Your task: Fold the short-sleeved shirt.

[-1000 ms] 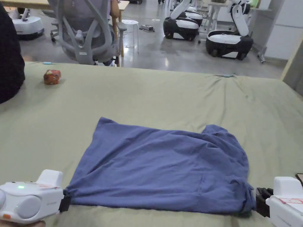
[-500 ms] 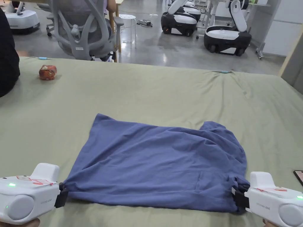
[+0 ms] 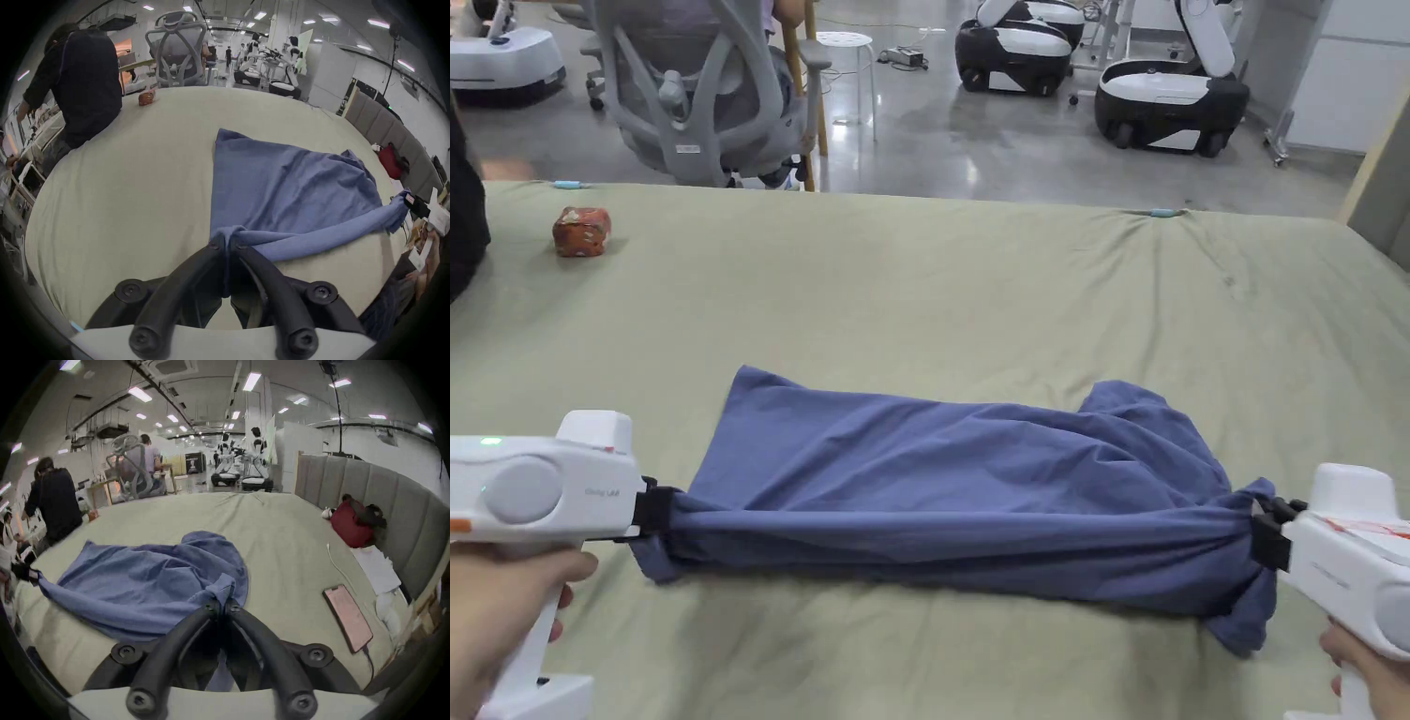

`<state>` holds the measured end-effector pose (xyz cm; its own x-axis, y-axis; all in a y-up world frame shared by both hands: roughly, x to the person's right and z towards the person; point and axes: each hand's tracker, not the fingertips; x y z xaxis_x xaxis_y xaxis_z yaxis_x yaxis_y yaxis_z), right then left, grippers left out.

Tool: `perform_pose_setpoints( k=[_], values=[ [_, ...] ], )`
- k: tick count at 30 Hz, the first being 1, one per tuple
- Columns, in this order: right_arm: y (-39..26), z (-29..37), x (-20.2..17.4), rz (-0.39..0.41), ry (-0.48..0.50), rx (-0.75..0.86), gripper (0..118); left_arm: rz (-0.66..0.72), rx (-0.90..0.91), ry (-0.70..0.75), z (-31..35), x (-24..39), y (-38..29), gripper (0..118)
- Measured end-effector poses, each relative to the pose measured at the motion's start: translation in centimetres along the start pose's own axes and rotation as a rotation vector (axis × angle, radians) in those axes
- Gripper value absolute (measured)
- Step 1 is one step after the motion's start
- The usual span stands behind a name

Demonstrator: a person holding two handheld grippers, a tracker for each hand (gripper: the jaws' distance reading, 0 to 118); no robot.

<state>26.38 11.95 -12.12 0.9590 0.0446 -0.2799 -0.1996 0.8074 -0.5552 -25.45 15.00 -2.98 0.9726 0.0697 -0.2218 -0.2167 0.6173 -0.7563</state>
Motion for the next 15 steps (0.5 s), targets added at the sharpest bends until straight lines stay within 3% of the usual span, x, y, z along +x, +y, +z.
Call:
perform_pose_setpoints(
  k=[5, 7, 8, 9, 10, 11, 12, 13, 14, 15],
  values=[
    [-1.1, -5.6, -0.5, 0.099, -0.067, -0.121, 3, 0.025, -0.114, 0.081, -5.8, 0.3, 1.8, 3],
    [-1.5, -6.1, -0.5, 0.087, -0.064, -0.126, 4, 0.061, -0.119, 0.085, -6.3, 0.3, 1.6, 13],
    [-1.5, -5.7, -0.6, 0.082, -0.061, -0.124, 14, 0.079, -0.089, 0.098, -6.0, 0.5, 1.4, 27],
    [-1.5, -5.3, -0.6, 0.071, -0.052, -0.112, 37, 0.084, -0.058, 0.121, -5.5, 0.6, 1.1, 46],
    [-1.1, -4.5, -0.6, 0.038, -0.015, -0.091, 71, 0.079, -0.031, 0.141, -4.9, 0.8, 0.8, 65],
    [-0.8, -3.8, -0.6, 0.012, 0.005, -0.092, 81, 0.081, 0.004, 0.133, -4.1, 1.1, 0.4, 69],
    [-0.5, -3.1, -0.7, 0.0, 0.032, -0.098, 81, 0.087, 0.05, 0.113, -3.0, 1.5, 0.0, 69],
    [-0.3, -2.1, -1.1, 0.002, 0.028, -0.089, 103, 0.073, 0.099, 0.093, -1.9, 2.1, -0.5, 76],
    [0.0, -0.9, -1.9, 0.0, 0.033, -0.031, 111, 0.053, 0.15, 0.086, -0.8, 2.9, -1.0, 75],
    [0.3, 0.3, -2.8, 0.009, 0.037, 0.011, 109, 0.035, 0.216, 0.08, 0.5, 4.2, -1.8, 74]
  ],
)
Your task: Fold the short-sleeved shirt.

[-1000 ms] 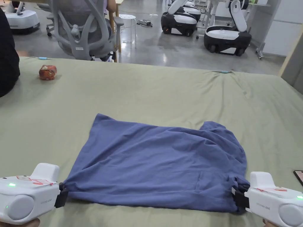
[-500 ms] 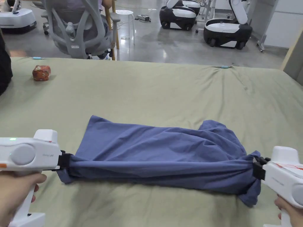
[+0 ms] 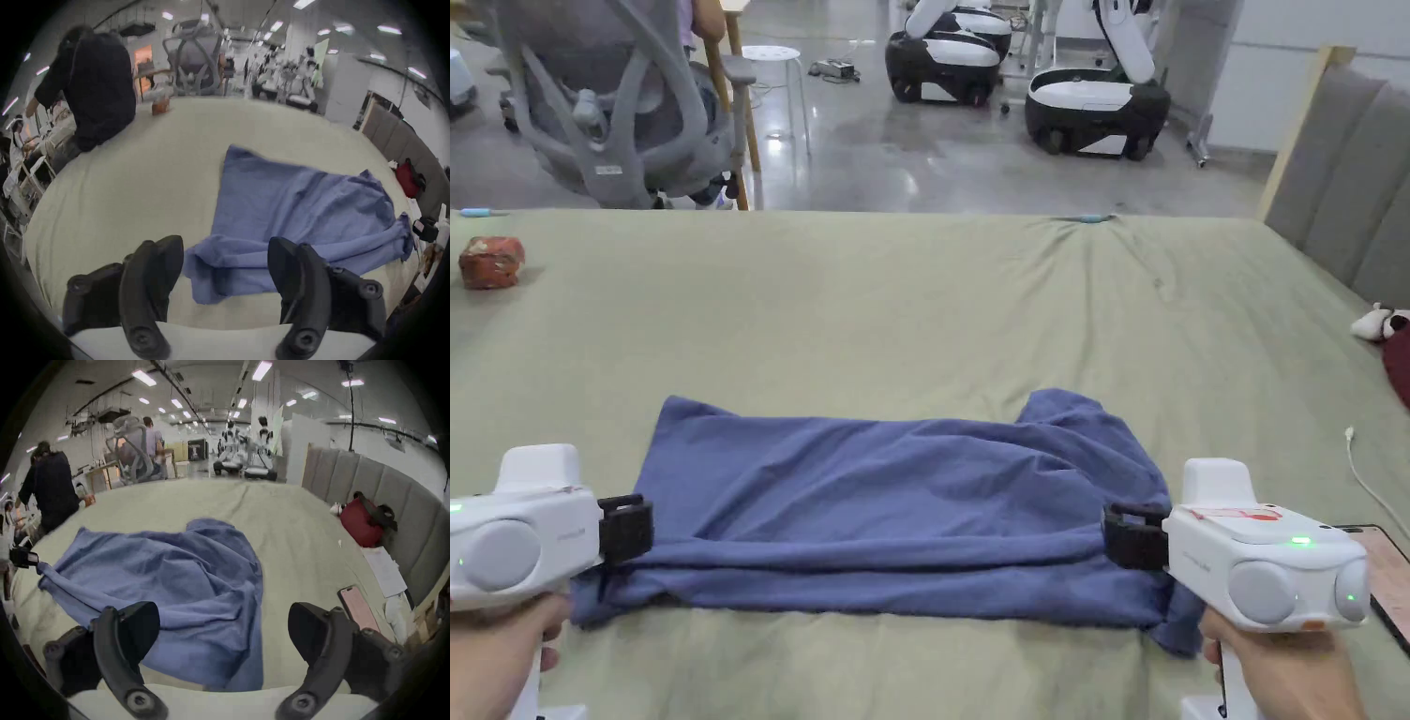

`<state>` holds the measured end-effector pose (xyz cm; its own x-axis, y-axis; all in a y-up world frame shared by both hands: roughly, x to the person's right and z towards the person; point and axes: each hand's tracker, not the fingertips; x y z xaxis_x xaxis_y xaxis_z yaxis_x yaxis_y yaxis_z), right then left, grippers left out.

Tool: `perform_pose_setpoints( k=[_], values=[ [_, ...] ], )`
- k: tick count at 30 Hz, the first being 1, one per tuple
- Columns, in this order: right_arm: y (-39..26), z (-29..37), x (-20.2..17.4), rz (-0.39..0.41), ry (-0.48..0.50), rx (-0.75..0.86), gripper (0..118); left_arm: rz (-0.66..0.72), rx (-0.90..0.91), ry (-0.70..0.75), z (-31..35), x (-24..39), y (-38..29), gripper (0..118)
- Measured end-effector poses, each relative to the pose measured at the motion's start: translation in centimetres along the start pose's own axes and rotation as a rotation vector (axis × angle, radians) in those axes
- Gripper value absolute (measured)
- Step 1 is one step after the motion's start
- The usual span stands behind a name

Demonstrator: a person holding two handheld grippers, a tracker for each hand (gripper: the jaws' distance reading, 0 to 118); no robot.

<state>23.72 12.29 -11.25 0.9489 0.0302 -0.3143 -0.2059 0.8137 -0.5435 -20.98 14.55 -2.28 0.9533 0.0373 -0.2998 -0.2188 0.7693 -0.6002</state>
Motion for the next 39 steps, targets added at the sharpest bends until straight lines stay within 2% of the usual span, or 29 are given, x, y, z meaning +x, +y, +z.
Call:
perform_pose_setpoints(
  k=[4, 5, 6, 7, 8, 9, 10, 11, 14, 18, 22, 23, 24, 25, 26, 27, 28, 29, 33, 35, 37, 38, 39],
  values=[
    [0.4, 4.1, -4.8, 0.042, 0.039, 0.104, 108, -0.07, 0.24, -0.076, 4.9, 4.3, -2.7, 72],
    [0.4, 4.5, -5.8, 0.047, 0.035, 0.139, 104, -0.096, 0.263, -0.099, 5.6, 5.2, -3.4, 66],
    [0.3, 5.4, -6.8, 0.044, 0.046, 0.163, 94, -0.121, 0.287, -0.111, 5.9, 5.6, -4.2, 50],
    [0.1, 5.9, -7.5, 0.036, 0.05, 0.177, 69, -0.14, 0.299, -0.104, 6.3, 6.2, -4.8, 12],
    [0.0, 6.3, -8.1, 0.037, 0.056, 0.183, 40, -0.155, 0.307, -0.075, 6.5, 6.7, -5.3, 0],
    [-0.2, 6.3, -8.8, 0.039, 0.054, 0.187, 13, -0.17, 0.326, -0.052, 6.8, 7.1, -5.8, 0],
    [-0.3, 6.4, -9.2, 0.044, 0.05, 0.197, 0, -0.178, 0.312, -0.082, 6.6, 6.6, -5.9, 0],
    [-0.2, 6.7, -9.4, 0.047, 0.054, 0.2, 0, -0.208, 0.263, -0.115, 6.5, 6.4, -5.8, 0],
    [0.0, 6.7, -9.4, 0.06, 0.084, 0.176, 0, -0.2, 0.243, -0.021, 6.0, 3.5, -5.1, 0],
    [0.0, 6.6, -8.1, 0.061, 0.072, 0.166, 0, -0.065, 0.01, 0.053, 4.2, -3.4, -3.7, 0],
    [-0.3, 5.9, -6.7, 0.052, 0.051, 0.15, 0, 0.038, -0.069, 0.038, 3.0, -7.0, -4.5, 0],
    [-0.3, 5.7, -6.4, 0.048, 0.049, 0.141, 0, 0.044, -0.086, 0.012, 2.5, -7.2, -4.7, 7],
    [-0.4, 5.4, -6.0, 0.044, 0.047, 0.133, 0, 0.053, -0.102, -0.02, 1.8, -7.3, -4.9, 31],
    [-0.5, 5.3, -5.7, 0.042, 0.044, 0.128, 0, 0.039, -0.127, -0.027, 1.2, -7.2, -5.0, 64],
    [-0.6, 5.0, -5.3, 0.041, 0.039, 0.119, 0, 0.035, -0.119, -0.016, 0.6, -6.3, -5.2, 73],
    [-0.7, 4.8, -4.9, 0.041, 0.034, 0.108, 0, 0.045, -0.123, -0.017, -0.4, -6.0, -5.3, 73],
    [-0.8, 4.6, -4.6, 0.039, 0.029, 0.102, 0, 0.061, -0.126, -0.018, -1.1, -5.8, -5.3, 89],
    [-1.1, 4.3, -4.0, 0.037, 0.021, 0.093, 0, 0.073, -0.126, -0.023, -1.8, -5.5, -5.1, 93],
    [-2.0, 3.5, -1.9, 0.032, -0.017, 0.048, 0, 0.062, -0.184, -0.01, -5.4, -3.9, -4.8, 85],
    [-2.3, 3.0, -0.7, 0.022, -0.032, 0.02, 0, 0.003, -0.233, 0.009, -6.4, -3.0, -4.9, 71],
    [-2.7, 2.4, 0.4, 0.013, -0.053, -0.018, 0, -0.089, -0.234, 0.051, -6.4, -1.7, -4.9, 68],
    [-2.9, 2.0, 0.9, 0.007, -0.057, -0.031, 0, -0.118, -0.235, 0.045, -5.9, -1.3, -4.7, 60],
    [-3.1, 1.5, 1.3, -0.001, -0.051, -0.046, 0, -0.15, -0.24, 0.039, -5.6, -0.8, -4.5, 48]
  ],
)
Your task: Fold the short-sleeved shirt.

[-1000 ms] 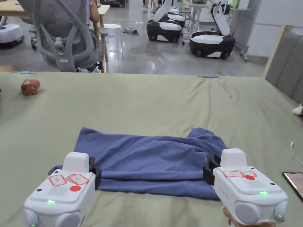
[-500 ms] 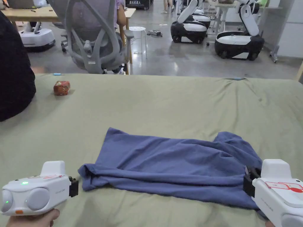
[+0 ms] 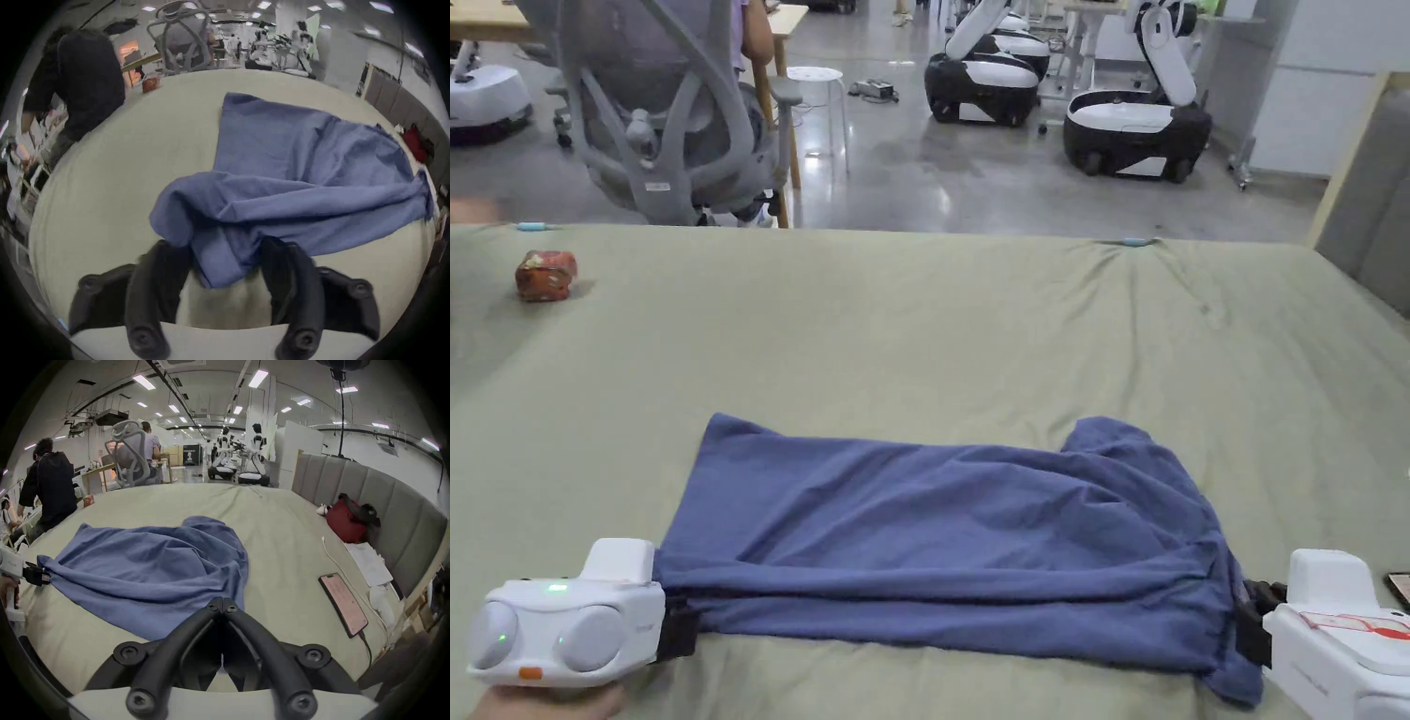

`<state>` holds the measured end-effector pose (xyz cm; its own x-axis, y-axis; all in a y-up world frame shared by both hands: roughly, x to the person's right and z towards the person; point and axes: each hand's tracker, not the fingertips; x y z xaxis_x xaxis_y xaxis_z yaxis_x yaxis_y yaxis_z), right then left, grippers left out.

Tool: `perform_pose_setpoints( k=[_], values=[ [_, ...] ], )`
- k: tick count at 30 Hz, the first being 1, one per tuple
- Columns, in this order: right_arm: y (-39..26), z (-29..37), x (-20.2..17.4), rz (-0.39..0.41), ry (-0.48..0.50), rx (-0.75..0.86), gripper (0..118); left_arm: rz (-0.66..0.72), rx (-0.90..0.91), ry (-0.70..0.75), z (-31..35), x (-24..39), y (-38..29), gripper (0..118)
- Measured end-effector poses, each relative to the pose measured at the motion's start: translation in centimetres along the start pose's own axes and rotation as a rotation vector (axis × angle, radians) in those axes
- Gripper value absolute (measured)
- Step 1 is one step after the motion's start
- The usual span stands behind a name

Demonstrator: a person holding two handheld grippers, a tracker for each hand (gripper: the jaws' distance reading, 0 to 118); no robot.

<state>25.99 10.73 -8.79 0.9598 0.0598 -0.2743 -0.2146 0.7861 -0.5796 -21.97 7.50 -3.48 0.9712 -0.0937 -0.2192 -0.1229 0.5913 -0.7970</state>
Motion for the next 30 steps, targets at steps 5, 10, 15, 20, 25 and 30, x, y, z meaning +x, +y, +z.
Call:
perform_pose_setpoints(
  k=[5, 10, 15, 20, 25, 30],
  values=[
    [-0.9, -3.6, 0.7, 0.009, 0.019, -0.097, 118, -0.041, 0.043, 0.02, 2.2, 0.3, 0.5, 5],
    [-2.7, -7.7, 1.2, -0.008, 0.107, -0.221, 62, 0.025, 0.103, -0.021, 4.0, -0.4, 0.5, 5],
    [-1.5, -5.3, 1.8, -0.105, 0.229, -0.171, 12, 0.01, 0.107, -0.028, 4.9, -0.8, 0.5, 5],
    [0.1, -0.3, 1.0, -0.013, 0.202, -0.13, 12, 0.011, 0.132, -0.036, 8.1, -1.7, -1.1, 5],
    [-1.3, 0.3, 0.3, 0.067, 0.168, -0.187, 12, 0.032, 0.074, -0.083, 8.2, -1.8, -4.0, 5],
    [-2.9, -0.7, 0.0, -0.001, 0.119, -0.161, 40, 0.108, 0.131, -0.029, 7.9, -1.4, -5.7, 21]
  ],
)
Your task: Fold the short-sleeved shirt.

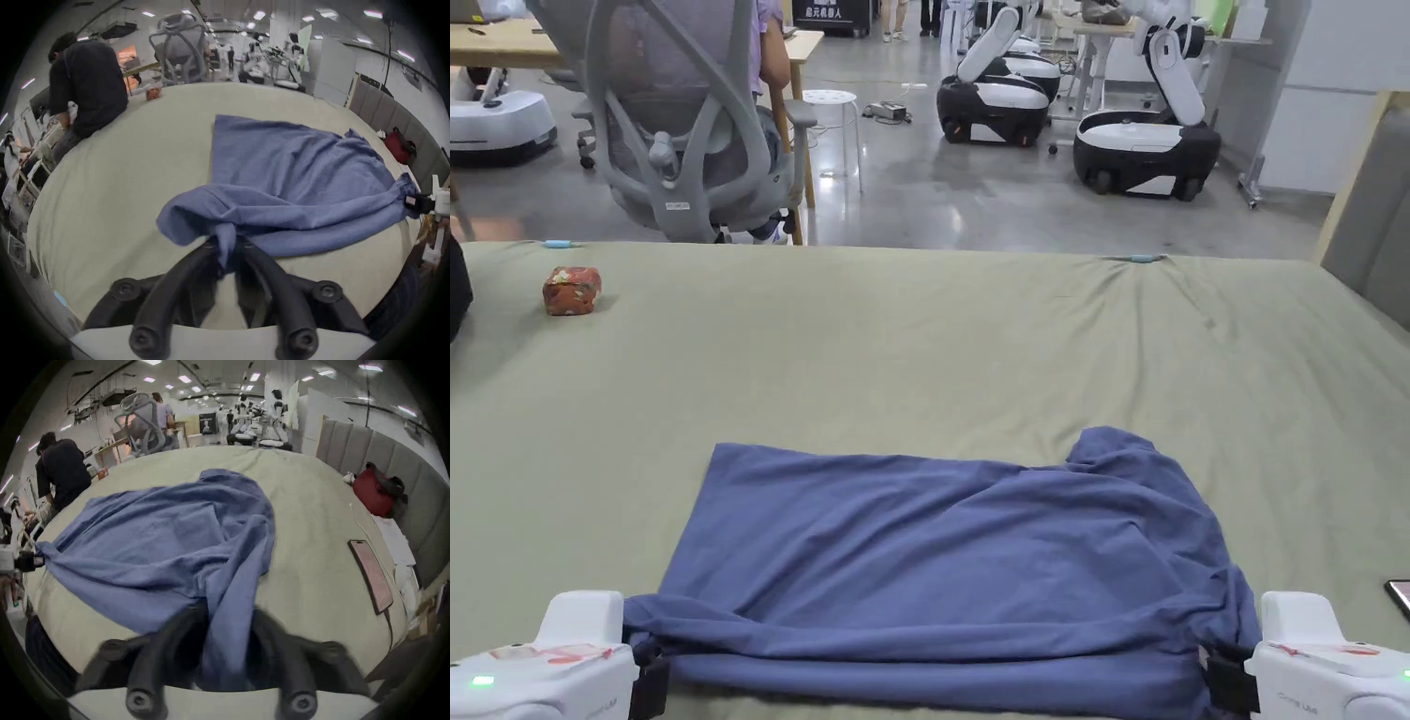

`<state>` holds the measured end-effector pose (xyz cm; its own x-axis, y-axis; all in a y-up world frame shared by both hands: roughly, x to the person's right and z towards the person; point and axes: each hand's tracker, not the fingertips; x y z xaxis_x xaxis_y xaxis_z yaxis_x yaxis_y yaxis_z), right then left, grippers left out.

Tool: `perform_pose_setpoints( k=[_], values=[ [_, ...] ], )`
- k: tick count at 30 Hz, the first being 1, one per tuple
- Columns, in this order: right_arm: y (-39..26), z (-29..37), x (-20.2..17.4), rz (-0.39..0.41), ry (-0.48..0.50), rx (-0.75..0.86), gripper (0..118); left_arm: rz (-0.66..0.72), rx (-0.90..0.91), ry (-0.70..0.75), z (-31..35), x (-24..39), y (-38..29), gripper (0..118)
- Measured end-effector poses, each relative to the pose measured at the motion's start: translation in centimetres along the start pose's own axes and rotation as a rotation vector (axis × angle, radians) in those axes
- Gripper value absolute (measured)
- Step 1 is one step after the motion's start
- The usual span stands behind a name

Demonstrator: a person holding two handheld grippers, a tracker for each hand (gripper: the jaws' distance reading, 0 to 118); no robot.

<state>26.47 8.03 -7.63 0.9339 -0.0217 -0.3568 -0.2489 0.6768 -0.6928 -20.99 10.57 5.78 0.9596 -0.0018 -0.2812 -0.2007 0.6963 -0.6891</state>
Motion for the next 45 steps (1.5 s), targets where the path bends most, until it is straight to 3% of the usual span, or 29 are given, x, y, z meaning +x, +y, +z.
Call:
perform_pose_setpoints(
  k=[1, 2, 3, 4, 7, 9, 10, 12, 13, 20, 27, 30, 31, 32, 38, 41, 42, 43, 44, 45],
  values=[
    [0.4, 0.4, 0.0, -0.02, -0.024, 0.029, 84, -0.021, 0.035, 0.051, 0.8, 0.4, 0.1, 50],
    [0.9, 1.0, -0.1, -0.035, -0.029, 0.052, 112, -0.05, 0.091, 0.083, 1.7, 0.8, 0.4, 76],
    [1.5, 1.9, -0.4, -0.053, -0.036, 0.092, 118, -0.066, 0.151, 0.1, 2.7, 1.2, 0.7, 92],
    [2.1, 3.0, -1.0, -0.07, -0.022, 0.179, 116, -0.071, 0.209, 0.11, 3.6, 1.7, 1.3, 103],
    [4.2, 4.8, -3.7, -0.039, -0.01, 0.294, 115, -0.169, 0.29, 0.095, 4.5, 3.7, 3.1, 106],
    [5.2, 5.7, -6.1, 0.009, -0.016, 0.371, 106, -0.226, 0.284, 0.081, 4.2, 5.3, 3.9, 95],
    [5.4, 5.9, -7.2, 0.03, -0.008, 0.401, 85, -0.22, 0.303, 0.067, 4.1, 6.0, 4.2, 70],
    [6.0, 6.0, -9.3, 0.08, -0.003, 0.425, 26, -0.205, 0.333, 0.037, 3.9, 6.8, 4.4, 9],
    [6.0, 5.7, -10.0, 0.102, -0.016, 0.432, 6, -0.202, 0.325, 0.041, 3.5, 7.2, 4.4, 0],
    [7.0, 3.0, -10.8, 0.113, 0.038, 0.372, 0, -0.187, 0.257, 0.018, -0.1, 6.7, 5.9, 0],
    [8.5, -0.3, -9.8, 0.141, 0.051, 0.337, 0, -0.148, 0.167, 0.051, -9.5, 2.9, 14.1, 2],
    [9.3, -2.2, -8.5, 0.142, 0.043, 0.314, 0, -0.135, 0.107, 0.082, -14.6, 2.3, 17.7, 78],
    [9.5, -2.6, -8.1, 0.141, 0.041, 0.309, 0, -0.131, 0.083, 0.097, -16.6, 2.1, 18.7, 94],
    [9.6, -3.1, -7.6, 0.141, 0.034, 0.302, 0, -0.136, 0.069, 0.101, -18.2, 1.9, 19.4, 97],
    [11.8, -6.2, -3.1, 0.13, 0.002, 0.233, 0, -0.131, -0.077, 0.127, -25.6, 2.9, 21.1, 95],
    [13.6, -9.0, 0.6, 0.102, -0.055, 0.181, 0, -0.175, -0.134, 0.063, -26.2, 3.8, 20.6, 78],
    [14.4, -10.2, 1.9, 0.089, -0.07, 0.157, 6, -0.168, -0.135, 0.081, -25.6, 3.9, 20.9, 66],
    [15.1, -11.4, 2.9, 0.071, -0.069, 0.125, 38, -0.163, -0.144, 0.061, -25.0, 4.0, 21.1, 37],
    [16.0, -12.8, 3.9, 0.044, -0.08, 0.096, 80, -0.151, -0.16, 0.02, -24.2, 4.4, 21.2, 12],
    [16.7, -14.4, 4.8, 0.027, -0.082, 0.067, 114, -0.148, -0.155, 0.037, -23.6, 4.3, 21.4, 4]
  ],
)
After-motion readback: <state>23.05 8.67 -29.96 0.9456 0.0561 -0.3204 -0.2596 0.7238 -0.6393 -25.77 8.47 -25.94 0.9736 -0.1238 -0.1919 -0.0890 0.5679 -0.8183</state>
